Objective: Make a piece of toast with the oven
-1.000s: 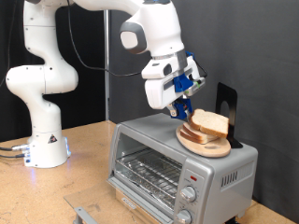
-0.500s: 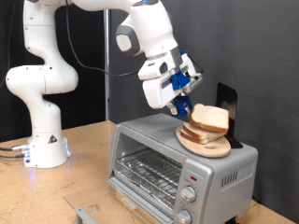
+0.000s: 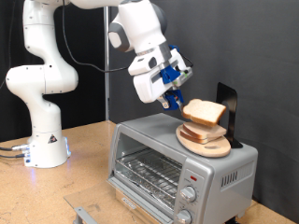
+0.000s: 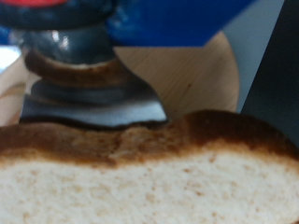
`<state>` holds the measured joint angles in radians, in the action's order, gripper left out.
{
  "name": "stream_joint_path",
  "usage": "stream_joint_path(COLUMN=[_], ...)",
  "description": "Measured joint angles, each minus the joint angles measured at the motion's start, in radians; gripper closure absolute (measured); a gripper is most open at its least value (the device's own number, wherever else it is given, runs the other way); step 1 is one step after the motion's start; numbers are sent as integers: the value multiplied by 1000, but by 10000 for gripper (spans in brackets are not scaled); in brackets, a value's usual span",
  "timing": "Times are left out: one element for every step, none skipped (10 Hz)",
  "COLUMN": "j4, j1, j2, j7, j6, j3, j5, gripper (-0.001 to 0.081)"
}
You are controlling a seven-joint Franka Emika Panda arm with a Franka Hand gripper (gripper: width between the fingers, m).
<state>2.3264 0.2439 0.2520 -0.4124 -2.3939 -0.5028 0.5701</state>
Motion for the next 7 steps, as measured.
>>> stream_joint_path(j4=[20,39,58,80,79,81,83], j1=[0,0,0,0,0,-7,-18], j2=[31,61,90,123,120,119,124], j7=[10,13,13,13,13,77,185], j6=[8,25,47,64,63,76,110], j3=[4,7,12,18,17,26,53], j5=[18,26,29,31,31,47,75], gripper=[368,368,368,368,368,368,368])
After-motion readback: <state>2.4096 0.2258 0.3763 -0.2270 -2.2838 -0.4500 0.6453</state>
